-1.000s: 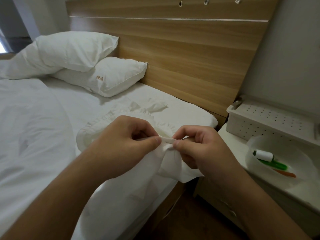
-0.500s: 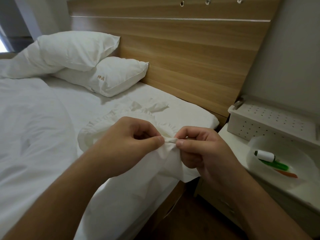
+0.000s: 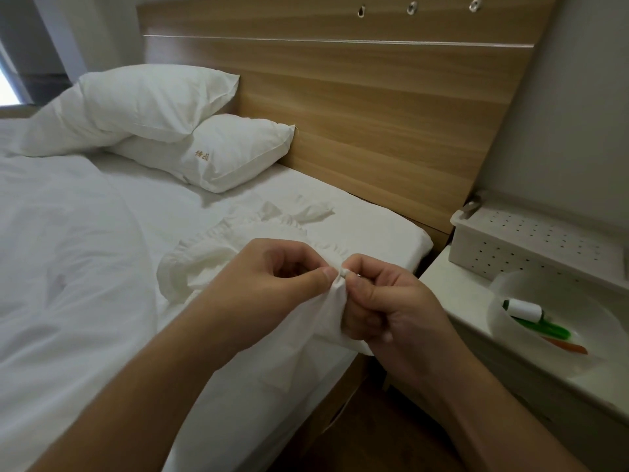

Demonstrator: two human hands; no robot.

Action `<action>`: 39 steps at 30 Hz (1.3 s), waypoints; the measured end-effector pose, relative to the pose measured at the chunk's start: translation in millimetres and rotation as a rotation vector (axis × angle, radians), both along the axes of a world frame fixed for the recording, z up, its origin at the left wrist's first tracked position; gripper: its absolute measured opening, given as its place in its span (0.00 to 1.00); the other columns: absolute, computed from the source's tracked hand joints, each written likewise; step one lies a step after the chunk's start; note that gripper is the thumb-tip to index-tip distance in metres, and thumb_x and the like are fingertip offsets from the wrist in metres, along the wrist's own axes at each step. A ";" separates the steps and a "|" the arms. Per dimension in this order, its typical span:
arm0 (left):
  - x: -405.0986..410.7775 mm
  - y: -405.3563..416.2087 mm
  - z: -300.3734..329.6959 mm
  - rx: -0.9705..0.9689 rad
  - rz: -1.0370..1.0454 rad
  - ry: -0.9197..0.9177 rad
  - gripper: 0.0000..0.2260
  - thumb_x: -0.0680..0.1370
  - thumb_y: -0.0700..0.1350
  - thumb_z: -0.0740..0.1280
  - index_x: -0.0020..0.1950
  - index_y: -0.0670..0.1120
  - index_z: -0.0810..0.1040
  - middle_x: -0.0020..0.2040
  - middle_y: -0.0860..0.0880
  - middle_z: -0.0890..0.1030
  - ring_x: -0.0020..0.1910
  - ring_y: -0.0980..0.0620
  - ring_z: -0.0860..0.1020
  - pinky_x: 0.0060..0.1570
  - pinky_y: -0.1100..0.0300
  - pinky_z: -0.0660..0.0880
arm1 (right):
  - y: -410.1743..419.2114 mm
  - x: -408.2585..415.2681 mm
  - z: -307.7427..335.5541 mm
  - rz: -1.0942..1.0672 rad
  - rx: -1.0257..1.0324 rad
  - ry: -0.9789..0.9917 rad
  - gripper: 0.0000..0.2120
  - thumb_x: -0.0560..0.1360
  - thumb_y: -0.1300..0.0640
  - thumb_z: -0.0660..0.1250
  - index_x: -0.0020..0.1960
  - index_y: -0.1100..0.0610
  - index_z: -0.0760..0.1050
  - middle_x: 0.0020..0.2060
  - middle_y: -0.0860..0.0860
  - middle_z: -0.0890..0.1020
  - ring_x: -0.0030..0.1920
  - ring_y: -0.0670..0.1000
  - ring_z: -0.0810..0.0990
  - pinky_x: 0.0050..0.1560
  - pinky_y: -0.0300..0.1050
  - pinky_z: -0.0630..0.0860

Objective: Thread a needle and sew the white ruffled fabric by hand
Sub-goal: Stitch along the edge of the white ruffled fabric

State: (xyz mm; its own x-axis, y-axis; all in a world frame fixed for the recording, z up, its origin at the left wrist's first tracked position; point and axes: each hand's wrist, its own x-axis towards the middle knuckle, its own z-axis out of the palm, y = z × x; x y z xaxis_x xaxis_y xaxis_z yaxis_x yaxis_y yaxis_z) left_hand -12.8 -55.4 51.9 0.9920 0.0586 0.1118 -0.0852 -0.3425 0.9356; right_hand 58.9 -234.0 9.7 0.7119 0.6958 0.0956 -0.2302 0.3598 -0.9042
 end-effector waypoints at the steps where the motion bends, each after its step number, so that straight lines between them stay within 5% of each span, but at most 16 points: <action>1: 0.0 -0.3 -0.6 -0.015 0.009 0.001 0.09 0.76 0.53 0.73 0.45 0.49 0.88 0.44 0.38 0.85 0.43 0.47 0.80 0.49 0.48 0.75 | 0.2 -0.6 0.0 -0.013 -0.017 -0.021 0.06 0.76 0.60 0.67 0.47 0.63 0.76 0.27 0.52 0.62 0.26 0.47 0.58 0.27 0.40 0.59; 5: 0.3 -1.3 -2.5 -0.050 0.005 0.022 0.11 0.75 0.55 0.73 0.46 0.48 0.88 0.47 0.36 0.85 0.52 0.31 0.82 0.60 0.32 0.78 | -1.2 -1.2 2.3 -0.029 -0.079 -0.098 0.11 0.78 0.59 0.68 0.58 0.63 0.76 0.27 0.54 0.63 0.27 0.49 0.60 0.29 0.43 0.60; 7: 0.4 -1.3 -2.7 -0.046 -0.009 0.027 0.11 0.76 0.54 0.73 0.48 0.48 0.88 0.48 0.37 0.86 0.55 0.30 0.82 0.64 0.29 0.76 | -1.0 -2.3 3.8 -0.035 -0.101 -0.131 0.12 0.78 0.58 0.68 0.60 0.62 0.75 0.26 0.53 0.65 0.27 0.49 0.62 0.29 0.42 0.61; 11: 1.5 -1.3 -2.5 -0.030 -0.020 0.033 0.06 0.82 0.46 0.73 0.48 0.48 0.89 0.47 0.42 0.88 0.54 0.40 0.86 0.65 0.38 0.80 | -5.0 -2.3 8.1 -0.090 -0.191 -0.236 0.15 0.79 0.54 0.69 0.62 0.59 0.73 0.27 0.56 0.73 0.27 0.51 0.68 0.28 0.43 0.66; 16: 0.3 -0.6 0.4 -0.067 0.038 0.004 0.09 0.81 0.45 0.71 0.43 0.49 0.88 0.42 0.48 0.86 0.44 0.53 0.83 0.51 0.54 0.79 | -12.8 3.6 9.5 -0.128 -0.221 -0.271 0.13 0.80 0.56 0.69 0.57 0.65 0.73 0.34 0.59 0.81 0.30 0.55 0.73 0.30 0.44 0.69; 22: -0.1 -0.4 0.3 -0.106 0.056 0.007 0.10 0.82 0.46 0.70 0.43 0.48 0.87 0.40 0.48 0.84 0.42 0.53 0.81 0.49 0.54 0.77 | -10.8 3.2 6.7 -0.186 -0.254 -0.276 0.07 0.81 0.64 0.66 0.47 0.67 0.76 0.36 0.58 0.80 0.31 0.54 0.75 0.30 0.43 0.71; 30: 3.3 -8.0 -4.0 0.036 0.023 0.006 0.10 0.77 0.52 0.67 0.45 0.50 0.87 0.45 0.41 0.85 0.51 0.34 0.82 0.56 0.32 0.78 | -1.9 -10.5 12.2 -0.340 -0.231 -0.305 0.06 0.79 0.66 0.69 0.43 0.65 0.81 0.32 0.57 0.83 0.31 0.49 0.79 0.32 0.36 0.75; 34: 3.3 -4.3 -2.8 0.019 0.092 0.000 0.12 0.75 0.53 0.68 0.45 0.48 0.87 0.46 0.36 0.84 0.45 0.35 0.81 0.47 0.41 0.79 | -6.6 -8.4 18.5 -0.443 -0.426 -0.588 0.04 0.78 0.58 0.72 0.46 0.52 0.85 0.40 0.45 0.87 0.46 0.45 0.85 0.44 0.33 0.78; 39: 3.6 -4.2 -4.7 0.046 0.140 0.019 0.09 0.81 0.48 0.70 0.44 0.47 0.86 0.44 0.36 0.82 0.40 0.46 0.77 0.43 0.50 0.74 | -8.8 -9.0 19.5 -0.659 -0.553 -0.860 0.08 0.77 0.55 0.74 0.54 0.44 0.83 0.61 0.34 0.80 0.66 0.33 0.73 0.60 0.19 0.62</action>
